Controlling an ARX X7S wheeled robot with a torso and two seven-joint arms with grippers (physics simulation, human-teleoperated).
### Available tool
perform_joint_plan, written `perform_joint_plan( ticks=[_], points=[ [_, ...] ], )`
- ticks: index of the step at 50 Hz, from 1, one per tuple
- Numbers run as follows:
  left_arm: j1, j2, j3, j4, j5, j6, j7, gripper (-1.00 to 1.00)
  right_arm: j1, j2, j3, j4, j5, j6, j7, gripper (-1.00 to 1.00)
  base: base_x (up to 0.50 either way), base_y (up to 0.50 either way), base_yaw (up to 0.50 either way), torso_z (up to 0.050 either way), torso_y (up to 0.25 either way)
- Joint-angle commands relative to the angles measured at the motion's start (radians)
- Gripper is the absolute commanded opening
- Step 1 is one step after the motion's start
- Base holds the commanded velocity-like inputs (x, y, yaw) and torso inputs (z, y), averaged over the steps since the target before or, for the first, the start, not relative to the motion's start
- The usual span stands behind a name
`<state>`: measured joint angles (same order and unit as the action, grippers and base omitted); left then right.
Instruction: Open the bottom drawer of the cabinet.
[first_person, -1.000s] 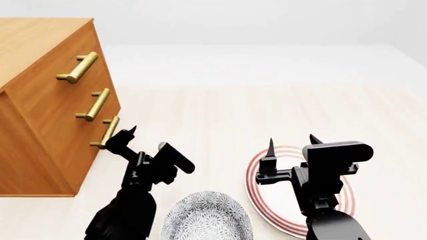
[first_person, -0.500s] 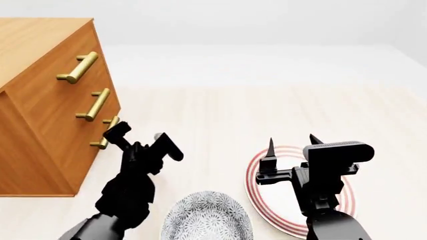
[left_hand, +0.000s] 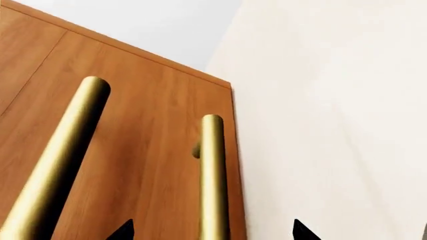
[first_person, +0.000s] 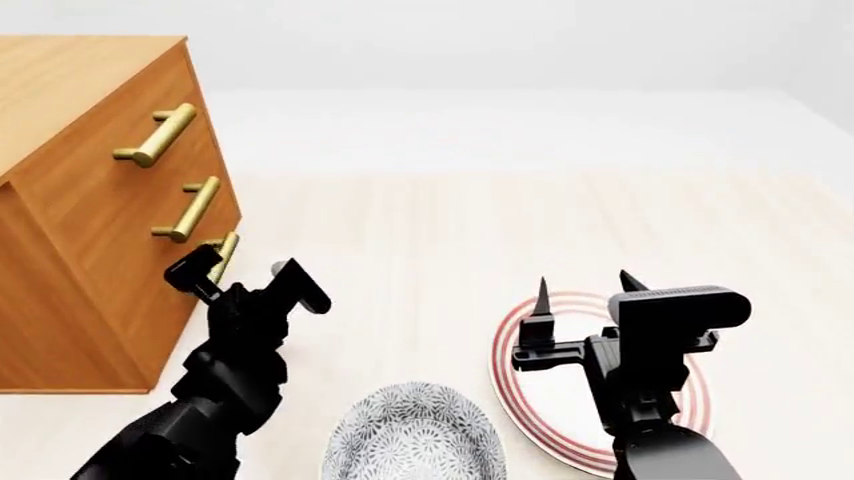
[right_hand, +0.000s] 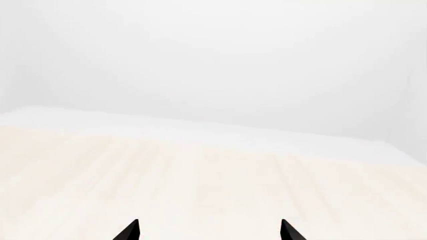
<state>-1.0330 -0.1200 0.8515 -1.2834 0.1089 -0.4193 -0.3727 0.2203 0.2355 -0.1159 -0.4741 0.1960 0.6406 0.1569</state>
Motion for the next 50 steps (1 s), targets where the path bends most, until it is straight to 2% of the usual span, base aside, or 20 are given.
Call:
perform_joint_plan(
  ticks=[1, 25, 31, 32, 50],
  points=[
    [-0.015, -0.017, 0.055, -0.025, -0.083, -0.037, -0.024, 1.00, -0.009, 0.002, 0.001, -0.006, 0.008, -0.007, 0.006, 1.00, 0.00, 0.00, 0.00, 0.000, 0.000],
    [-0.030, -0.027, 0.061, -0.025, -0.111, -0.120, -0.044, 1.00, -0.012, 0.011, 0.002, -0.018, 0.021, -0.006, 0.017, 1.00, 0.00, 0.00, 0.00, 0.000, 0.000],
    [-0.027, -0.029, 0.065, -0.025, -0.107, -0.096, -0.045, 1.00, -0.012, 0.013, -0.001, -0.019, 0.022, -0.007, 0.020, 1.00, 0.00, 0.00, 0.00, 0.000, 0.000],
    [-0.026, -0.030, 0.065, -0.025, -0.106, -0.084, -0.057, -1.00, -0.012, 0.014, 0.000, -0.020, 0.022, -0.006, 0.021, 1.00, 0.00, 0.00, 0.00, 0.000, 0.000],
    [-0.029, -0.020, 0.090, -0.025, -0.102, -0.050, -0.045, -1.00, -0.008, 0.017, -0.010, -0.013, 0.029, -0.012, 0.026, 1.00, 0.00, 0.00, 0.00, 0.000, 0.002]
  ],
)
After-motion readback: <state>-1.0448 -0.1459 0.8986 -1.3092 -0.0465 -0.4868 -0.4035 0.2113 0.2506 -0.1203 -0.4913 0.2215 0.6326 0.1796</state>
